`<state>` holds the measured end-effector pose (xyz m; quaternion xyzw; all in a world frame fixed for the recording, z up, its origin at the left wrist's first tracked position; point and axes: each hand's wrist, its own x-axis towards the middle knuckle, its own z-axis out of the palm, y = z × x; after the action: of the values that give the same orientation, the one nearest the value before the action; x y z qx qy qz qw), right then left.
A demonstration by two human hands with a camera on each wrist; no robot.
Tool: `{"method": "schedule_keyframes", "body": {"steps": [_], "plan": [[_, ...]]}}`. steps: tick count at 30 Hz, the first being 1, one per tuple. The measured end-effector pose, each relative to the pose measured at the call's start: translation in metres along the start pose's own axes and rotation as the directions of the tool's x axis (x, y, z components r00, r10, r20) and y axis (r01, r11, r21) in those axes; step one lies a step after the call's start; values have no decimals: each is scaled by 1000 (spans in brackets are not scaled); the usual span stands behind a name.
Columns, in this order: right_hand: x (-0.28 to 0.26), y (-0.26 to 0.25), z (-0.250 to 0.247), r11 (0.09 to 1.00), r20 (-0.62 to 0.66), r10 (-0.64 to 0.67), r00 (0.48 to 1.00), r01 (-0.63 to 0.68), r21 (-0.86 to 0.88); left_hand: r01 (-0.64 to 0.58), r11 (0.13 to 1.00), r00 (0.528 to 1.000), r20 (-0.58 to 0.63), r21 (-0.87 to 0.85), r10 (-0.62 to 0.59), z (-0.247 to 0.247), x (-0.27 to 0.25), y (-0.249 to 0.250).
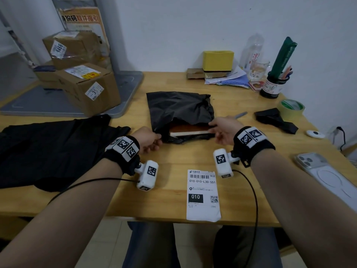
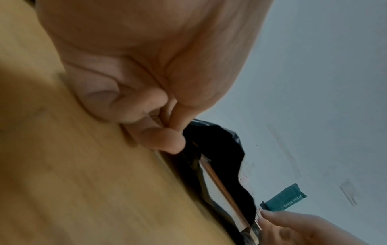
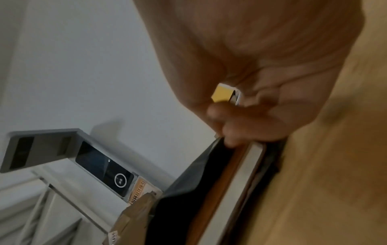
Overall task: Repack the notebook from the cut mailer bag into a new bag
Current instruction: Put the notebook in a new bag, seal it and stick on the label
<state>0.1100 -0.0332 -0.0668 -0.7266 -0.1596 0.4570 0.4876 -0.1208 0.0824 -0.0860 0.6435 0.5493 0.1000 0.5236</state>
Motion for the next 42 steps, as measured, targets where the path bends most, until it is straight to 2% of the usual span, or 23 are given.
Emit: {"method": "schedule_keyframes", "body": {"steps": [3, 7, 15, 24, 32, 34, 37, 40, 42], "plan": [[5, 3, -12, 989, -80, -11, 997, -1, -145, 30, 999, 1000, -2, 17, -30, 0, -1, 2], [6, 7, -14, 959, -39, 38, 998, -48, -278, 61, 997, 998, 11, 48, -61, -1, -2, 5], [7, 4, -12, 905, -57, -44, 997, 16, -424, 99, 994, 995, 15, 52, -99, -3, 0, 5], [5, 4, -21, 881, -78, -98, 992, 50, -470, 168, 980, 984, 42, 102, -173, -13, 1, 2], [15, 4, -10, 860, -14, -10, 1000, 2, -510, 211, 976, 974, 74, 55, -214, -17, 2, 5], [17, 2, -9, 886, 18, 25, 1000, -14, -464, 197, 980, 977, 85, -16, -195, -17, 0, 4], [13, -10, -10, 973, 107, 54, 993, -29, -229, 129, 980, 989, 92, -154, -116, -19, -6, 9], [1, -30, -10, 1000, 228, -13, 974, 7, 30, -42, 947, 997, 43, -318, 59, -23, -10, 27], [-6, -49, -11, 976, 263, -90, 961, 32, 217, -135, 889, 989, -8, -437, 146, -29, -10, 45]]}}
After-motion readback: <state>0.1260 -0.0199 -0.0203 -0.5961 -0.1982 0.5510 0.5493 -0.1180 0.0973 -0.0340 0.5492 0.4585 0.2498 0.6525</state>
